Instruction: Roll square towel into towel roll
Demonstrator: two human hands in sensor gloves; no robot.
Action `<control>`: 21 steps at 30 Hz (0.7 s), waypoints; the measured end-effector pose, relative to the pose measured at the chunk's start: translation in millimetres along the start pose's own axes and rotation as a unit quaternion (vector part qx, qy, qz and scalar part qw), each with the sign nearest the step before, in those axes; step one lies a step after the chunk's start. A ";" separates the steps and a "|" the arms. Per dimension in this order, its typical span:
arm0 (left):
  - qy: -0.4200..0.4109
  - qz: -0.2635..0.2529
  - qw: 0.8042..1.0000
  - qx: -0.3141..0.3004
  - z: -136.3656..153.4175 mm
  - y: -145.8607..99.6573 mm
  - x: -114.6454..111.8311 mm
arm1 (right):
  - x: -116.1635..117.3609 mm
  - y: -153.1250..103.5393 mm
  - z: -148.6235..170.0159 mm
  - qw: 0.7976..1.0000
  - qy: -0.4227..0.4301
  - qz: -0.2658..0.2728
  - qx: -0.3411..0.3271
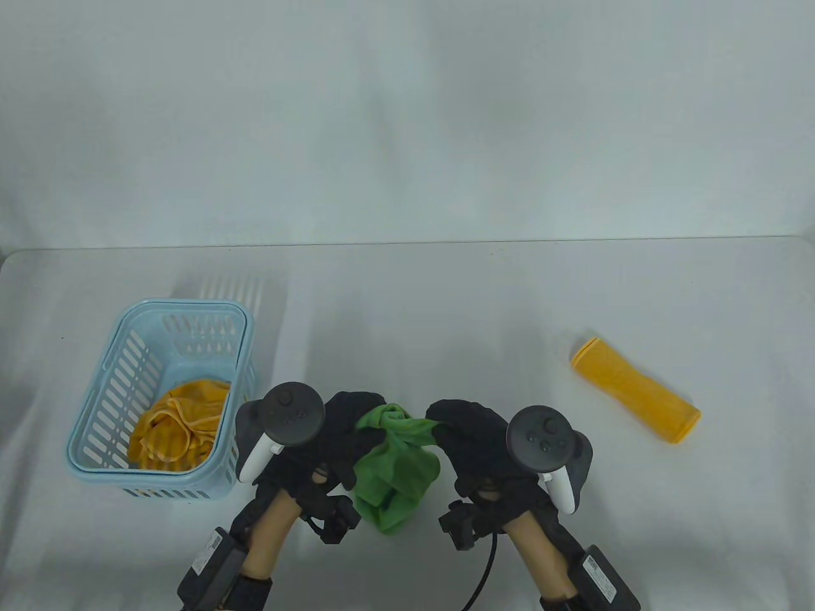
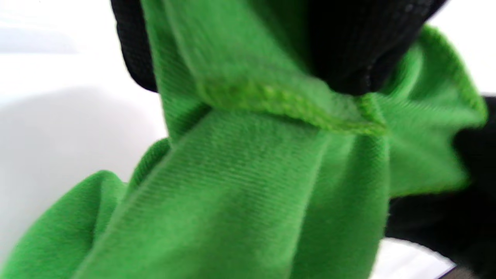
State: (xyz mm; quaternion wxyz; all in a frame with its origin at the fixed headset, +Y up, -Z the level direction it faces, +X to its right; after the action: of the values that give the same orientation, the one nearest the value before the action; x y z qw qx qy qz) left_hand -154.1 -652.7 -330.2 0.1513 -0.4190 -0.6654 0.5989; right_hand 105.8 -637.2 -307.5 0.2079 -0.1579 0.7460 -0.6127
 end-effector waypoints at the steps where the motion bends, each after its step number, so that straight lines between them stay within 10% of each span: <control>1: 0.008 0.001 1.000 0.004 0.4 -0.1 -1.2 | -1.5 2.2 -1.9 1.000 0.003 0.003 0.003; 21: -0.006 -0.084 0.995 0.054 19.5 -12.3 24.6 | -98.7 67.9 -148.9 0.999 -0.039 0.023 -0.030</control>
State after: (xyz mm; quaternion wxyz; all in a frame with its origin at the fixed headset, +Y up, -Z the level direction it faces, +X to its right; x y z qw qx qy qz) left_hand -187.3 -646.7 -330.8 0.2196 -0.3495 -0.6659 0.6215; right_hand 117.3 -449.0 -338.2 0.2457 -0.1705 0.7589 -0.5785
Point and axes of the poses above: the tracker on the back of each hand, its own z axis roughly to the little-finger side, its own y axis roughly from the wrist to the fingertips, x = y × z, the point moved 1 cm from there along y, roughly from the wrist to the fingertips, and after that the axes turned 5 degrees about z, right-handed, at the moved point
